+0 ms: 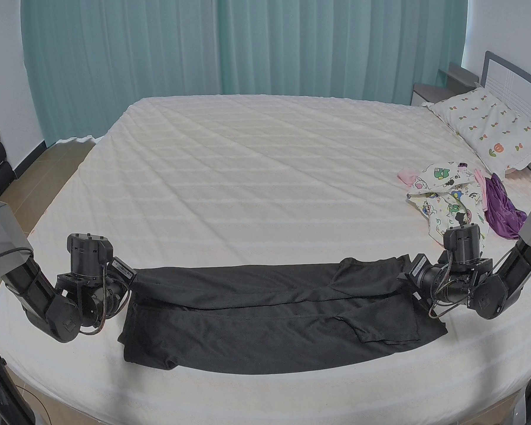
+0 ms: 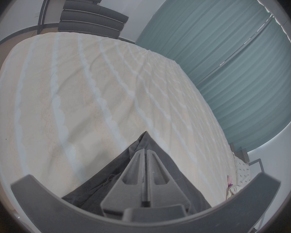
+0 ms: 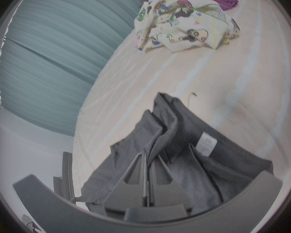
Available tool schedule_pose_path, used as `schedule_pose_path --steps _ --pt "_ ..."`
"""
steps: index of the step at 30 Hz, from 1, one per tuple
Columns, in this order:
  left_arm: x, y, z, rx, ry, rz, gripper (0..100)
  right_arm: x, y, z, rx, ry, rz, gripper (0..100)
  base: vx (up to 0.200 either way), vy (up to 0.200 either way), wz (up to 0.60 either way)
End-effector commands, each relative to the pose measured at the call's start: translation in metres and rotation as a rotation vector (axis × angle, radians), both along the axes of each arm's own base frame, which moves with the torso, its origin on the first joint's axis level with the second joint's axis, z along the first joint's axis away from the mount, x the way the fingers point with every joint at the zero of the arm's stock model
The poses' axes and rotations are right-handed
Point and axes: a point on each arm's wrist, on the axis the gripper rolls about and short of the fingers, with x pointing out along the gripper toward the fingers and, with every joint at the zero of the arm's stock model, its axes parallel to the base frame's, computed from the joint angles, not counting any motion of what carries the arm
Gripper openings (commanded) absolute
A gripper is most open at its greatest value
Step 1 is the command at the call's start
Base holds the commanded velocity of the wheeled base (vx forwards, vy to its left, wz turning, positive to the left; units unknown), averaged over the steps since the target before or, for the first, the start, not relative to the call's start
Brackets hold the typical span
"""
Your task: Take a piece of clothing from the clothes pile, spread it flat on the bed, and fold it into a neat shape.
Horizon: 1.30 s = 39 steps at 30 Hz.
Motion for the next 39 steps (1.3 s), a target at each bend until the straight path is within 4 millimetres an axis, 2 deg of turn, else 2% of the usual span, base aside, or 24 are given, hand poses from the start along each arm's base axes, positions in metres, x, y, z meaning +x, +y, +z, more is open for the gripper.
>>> schedule_pose_path --steps 1,7,10,11,18,20,27,33,39 --pt "0.004 0.005 0.011 -0.001 -0.057 0.012 0 0.007 -0.006 0.014 0.019 -0.085 -0.023 0 0.0 0.0 0.0" --pt "0.031 0.019 0.039 0.018 -0.194 0.049 0 0.021 -0.013 0.031 0.092 -0.292 -0.103 0 0.0 0.0 0.0" --pt "0.036 0.023 0.049 -0.008 -0.262 0.076 0 0.024 -0.014 0.029 0.114 -0.355 -0.138 0 0.0 0.0 0.0" --pt "0.036 0.023 0.051 -0.033 -0.298 0.082 0 0.022 -0.014 0.022 0.106 -0.355 -0.142 0 0.0 0.0 0.0" --pt "0.029 0.022 0.023 -0.03 -0.255 0.08 0 0.012 -0.015 0.004 0.062 -0.288 -0.114 0 0.0 0.0 0.0" --pt "0.021 0.023 0.014 -0.024 -0.235 0.075 0 0.005 -0.014 -0.002 0.037 -0.256 -0.088 0 0.0 0.0 0.0" --pt "0.007 0.02 -0.011 0.051 -0.121 0.025 0 -0.008 -0.015 -0.011 0.014 -0.2 -0.046 0 0.0 0.0 0.0" --pt "-0.004 0.017 -0.022 0.058 -0.061 0.01 0 -0.017 -0.014 -0.019 -0.039 -0.169 0.008 0 0.0 0.0 0.0" --pt "-0.007 0.014 -0.035 0.073 -0.007 -0.01 0 -0.024 -0.011 -0.029 -0.082 -0.13 0.07 0 0.0 0.0 0.0"
